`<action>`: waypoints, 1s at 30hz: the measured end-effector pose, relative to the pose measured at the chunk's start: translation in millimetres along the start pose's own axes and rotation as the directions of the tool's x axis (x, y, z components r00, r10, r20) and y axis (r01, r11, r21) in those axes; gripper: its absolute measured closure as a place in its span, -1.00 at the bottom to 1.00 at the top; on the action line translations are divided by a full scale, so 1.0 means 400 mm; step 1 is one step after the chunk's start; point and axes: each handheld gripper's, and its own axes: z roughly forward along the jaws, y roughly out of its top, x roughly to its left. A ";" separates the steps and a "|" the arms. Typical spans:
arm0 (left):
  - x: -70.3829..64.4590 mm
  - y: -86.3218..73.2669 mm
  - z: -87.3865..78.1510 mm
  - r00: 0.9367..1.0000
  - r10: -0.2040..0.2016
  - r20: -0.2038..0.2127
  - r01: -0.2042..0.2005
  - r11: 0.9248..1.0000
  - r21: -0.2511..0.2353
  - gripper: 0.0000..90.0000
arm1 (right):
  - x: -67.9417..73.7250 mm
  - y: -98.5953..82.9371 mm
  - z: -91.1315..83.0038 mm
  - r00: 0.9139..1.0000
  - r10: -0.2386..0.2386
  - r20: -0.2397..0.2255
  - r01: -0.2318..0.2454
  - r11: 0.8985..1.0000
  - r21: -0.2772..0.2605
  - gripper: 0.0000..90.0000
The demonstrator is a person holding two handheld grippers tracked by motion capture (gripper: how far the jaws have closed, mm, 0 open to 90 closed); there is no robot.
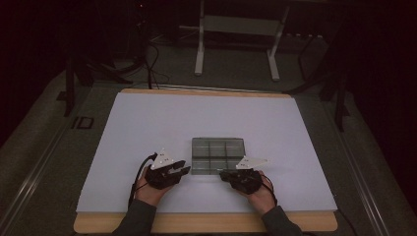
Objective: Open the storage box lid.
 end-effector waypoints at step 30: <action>-0.039 -0.001 0.036 0.996 0.081 -0.022 -0.080 0.995 0.061 0.62 | -0.004 0.000 0.000 1.000 -0.006 0.000 0.006 1.000 -0.003 0.98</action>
